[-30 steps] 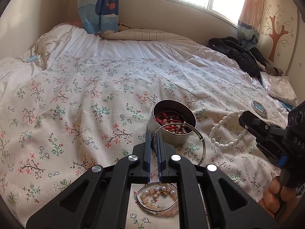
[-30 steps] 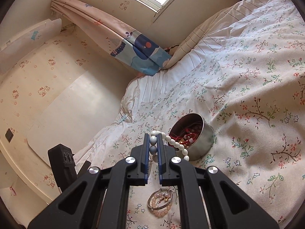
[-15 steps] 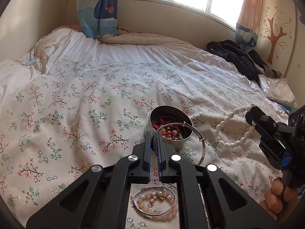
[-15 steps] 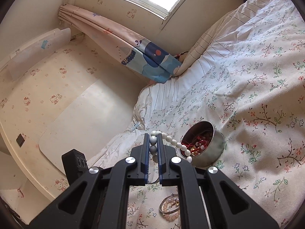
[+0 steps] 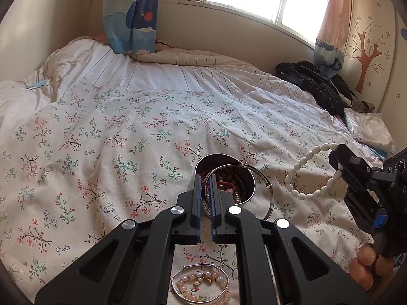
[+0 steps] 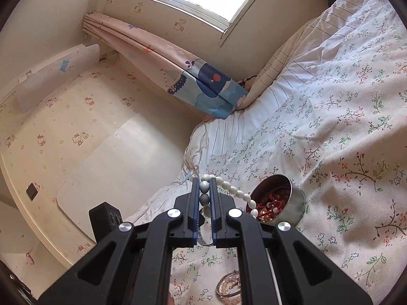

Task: Organize jewelry
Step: 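Carry the silver bangle to the tin with the left gripper while the right holds the white beads, then lower the white bead bracelet into the tin and open both grippers, then move both open grippers toward the remaining bangle and pink-bead bracelet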

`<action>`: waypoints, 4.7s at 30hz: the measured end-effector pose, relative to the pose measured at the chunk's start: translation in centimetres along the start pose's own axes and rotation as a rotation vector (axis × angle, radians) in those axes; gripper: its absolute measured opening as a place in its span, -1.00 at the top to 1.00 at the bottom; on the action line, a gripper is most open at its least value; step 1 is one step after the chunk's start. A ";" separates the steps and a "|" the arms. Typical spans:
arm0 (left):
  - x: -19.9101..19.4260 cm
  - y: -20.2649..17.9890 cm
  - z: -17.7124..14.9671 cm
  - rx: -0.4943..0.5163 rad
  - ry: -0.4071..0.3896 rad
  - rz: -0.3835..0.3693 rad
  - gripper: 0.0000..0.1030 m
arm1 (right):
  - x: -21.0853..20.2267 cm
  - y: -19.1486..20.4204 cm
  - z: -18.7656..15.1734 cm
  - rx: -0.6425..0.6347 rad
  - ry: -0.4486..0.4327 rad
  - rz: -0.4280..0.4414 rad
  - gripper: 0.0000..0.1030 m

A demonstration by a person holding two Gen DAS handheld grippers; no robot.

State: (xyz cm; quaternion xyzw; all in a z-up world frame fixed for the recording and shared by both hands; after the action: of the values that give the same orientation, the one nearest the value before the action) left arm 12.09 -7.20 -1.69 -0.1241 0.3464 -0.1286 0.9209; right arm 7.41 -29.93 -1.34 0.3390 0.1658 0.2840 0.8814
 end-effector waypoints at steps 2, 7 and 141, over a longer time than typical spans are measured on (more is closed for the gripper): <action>0.5 -0.2 0.4 -0.006 -0.001 -0.002 0.90 | 0.2 -0.3 0.2 0.004 -0.004 -0.003 0.83; 1.6 -0.4 0.8 -0.016 0.005 -0.005 0.90 | 0.6 -1.0 1.0 0.017 -0.024 -0.004 0.83; 1.7 7.8 -4.2 -0.059 0.220 0.191 -0.32 | 5.7 -0.5 -7.8 -0.274 0.527 -0.388 -0.16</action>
State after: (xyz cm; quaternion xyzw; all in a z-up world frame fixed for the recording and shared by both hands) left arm 11.71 -1.07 -8.27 -0.1027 0.4589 -0.0430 0.8815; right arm 8.27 -22.86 -7.83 0.0948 0.4094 0.2086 0.8831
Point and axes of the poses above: each gripper's, at about its wrist camera, not at the fingertips, and x roughly the way its jaws point, y to its left, z to its top, the point moved 3 cm from there along x, roughly the way its jaws point, and after that the axes turned 10 degrees about -x, right-handed, at the moved point
